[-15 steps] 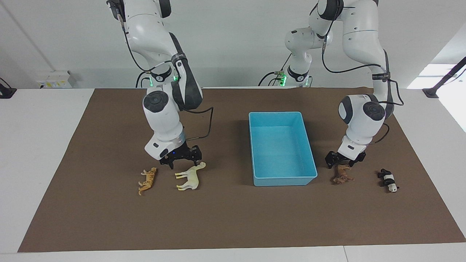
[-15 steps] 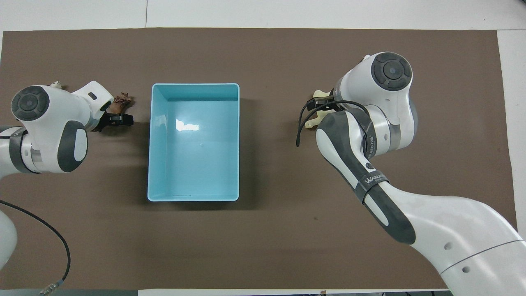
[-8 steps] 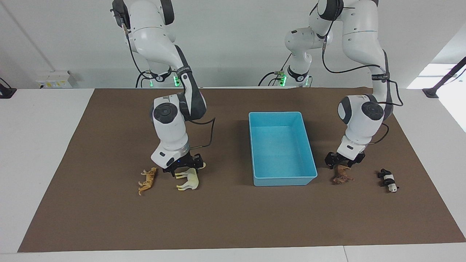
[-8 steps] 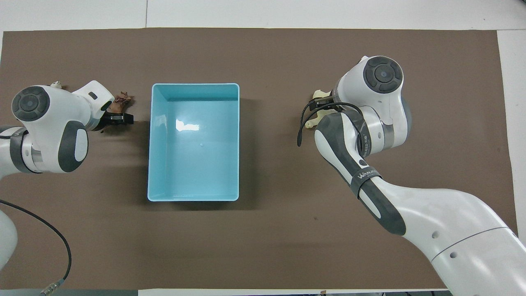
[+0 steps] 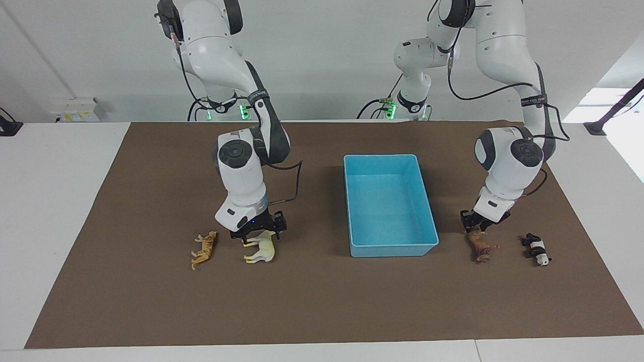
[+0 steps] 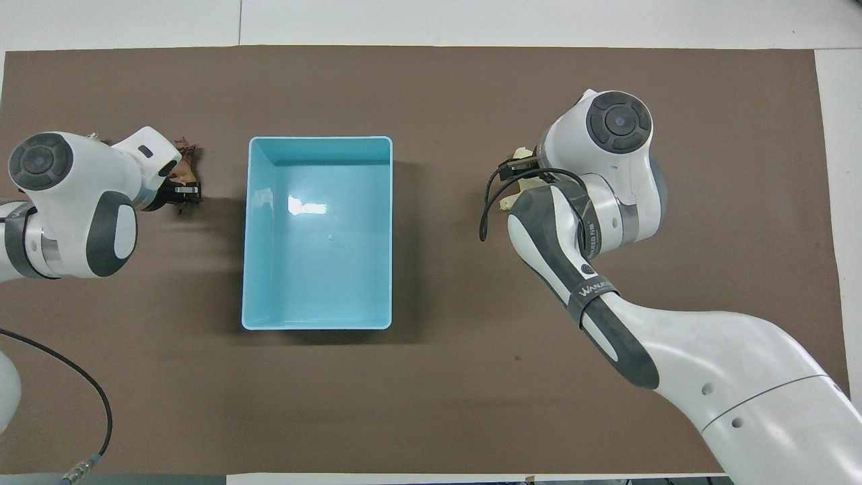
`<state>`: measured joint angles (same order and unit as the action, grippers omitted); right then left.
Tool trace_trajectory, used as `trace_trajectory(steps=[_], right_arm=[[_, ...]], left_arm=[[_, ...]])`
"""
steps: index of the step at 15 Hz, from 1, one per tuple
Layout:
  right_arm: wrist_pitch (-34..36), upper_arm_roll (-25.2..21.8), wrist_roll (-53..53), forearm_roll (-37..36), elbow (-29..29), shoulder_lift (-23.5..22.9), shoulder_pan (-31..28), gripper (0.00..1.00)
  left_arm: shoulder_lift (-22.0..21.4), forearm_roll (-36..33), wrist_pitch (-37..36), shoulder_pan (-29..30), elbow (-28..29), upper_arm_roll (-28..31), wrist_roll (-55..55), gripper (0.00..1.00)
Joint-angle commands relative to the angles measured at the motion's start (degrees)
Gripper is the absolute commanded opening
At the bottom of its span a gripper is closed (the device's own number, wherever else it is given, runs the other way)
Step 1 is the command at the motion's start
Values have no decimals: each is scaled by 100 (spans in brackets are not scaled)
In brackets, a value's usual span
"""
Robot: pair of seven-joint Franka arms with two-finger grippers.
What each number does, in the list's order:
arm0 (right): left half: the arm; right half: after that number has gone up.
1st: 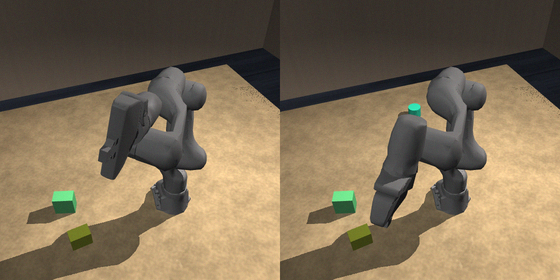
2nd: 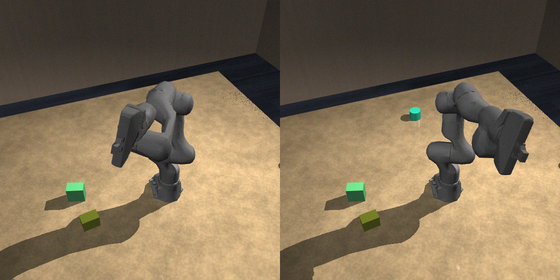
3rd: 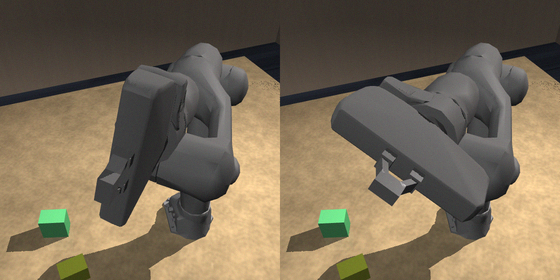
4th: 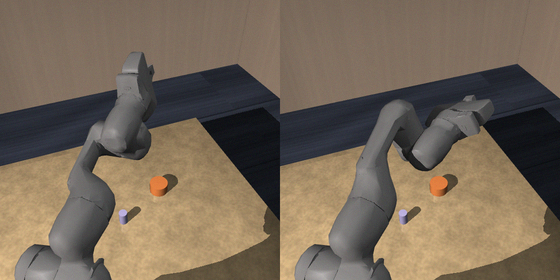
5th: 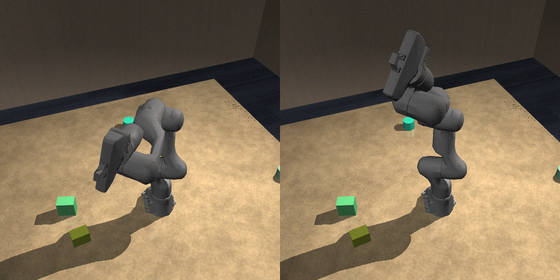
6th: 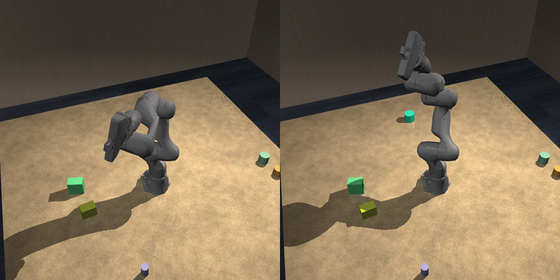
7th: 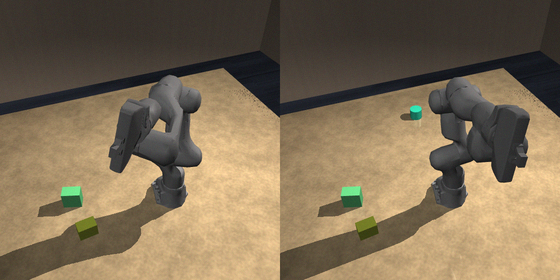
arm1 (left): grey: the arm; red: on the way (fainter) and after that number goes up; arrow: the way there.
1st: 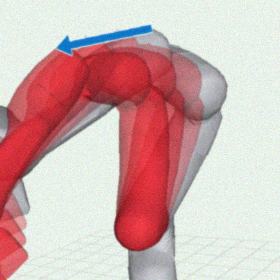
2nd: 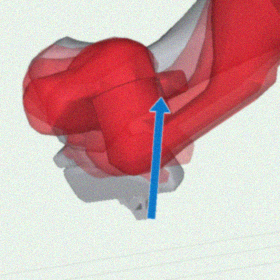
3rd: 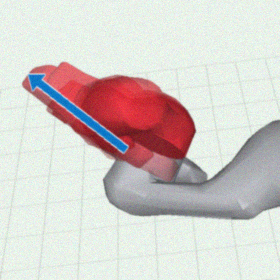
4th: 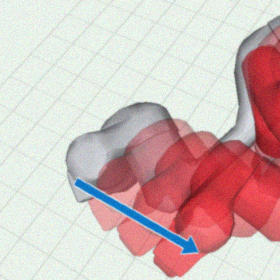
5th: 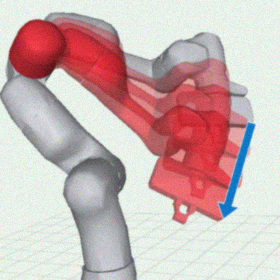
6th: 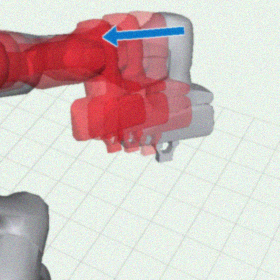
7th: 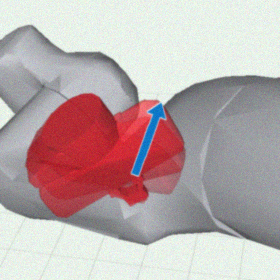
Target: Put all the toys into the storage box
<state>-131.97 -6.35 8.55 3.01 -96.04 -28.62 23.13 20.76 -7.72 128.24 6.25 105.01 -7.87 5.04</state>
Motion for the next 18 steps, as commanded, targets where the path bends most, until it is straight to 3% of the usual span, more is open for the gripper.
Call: trace_trajectory(steps=[1,3,4,5,6,7,8,9,14,18], right_arm=[[-311,11,-47,-108,86,-266,-10,100],[-330,2,-38,-99,77,-320,104,100],[-365,2,-29,-99,77,-364,113,100],[-391,2,-20,-99,77,-407,121,96],[-409,2,-20,-99,77,-425,122,91],[-392,2,-20,-99,77,-425,113,78],[-391,2,-20,-99,77,-425,104,54],[-339,10,6,-73,86,-417,61,1],[-295,-16,77,-99,226,-452,51,0],[599,-60,85,-134,840,-434,7,0]], left_arm=[[-28,427,-1009,-229,-778,31,181,44],[-46,456,-1195,-308,-842,40,443,32],[-55,394,-1170,-335,-790,58,445,40],[-55,237,-1100,-291,-763,49,428,56],[-55,27,-995,-256,-745,58,410,61],[-63,-141,-794,-212,-623,67,419,81],[-107,-299,-461,-160,-413,75,419,100],[-116,-344,-127,-116,-202,75,445,100],[-55,-371,1263,-45,730,102,489,100],[24,-537,1379,-45,793,181,498,100]])
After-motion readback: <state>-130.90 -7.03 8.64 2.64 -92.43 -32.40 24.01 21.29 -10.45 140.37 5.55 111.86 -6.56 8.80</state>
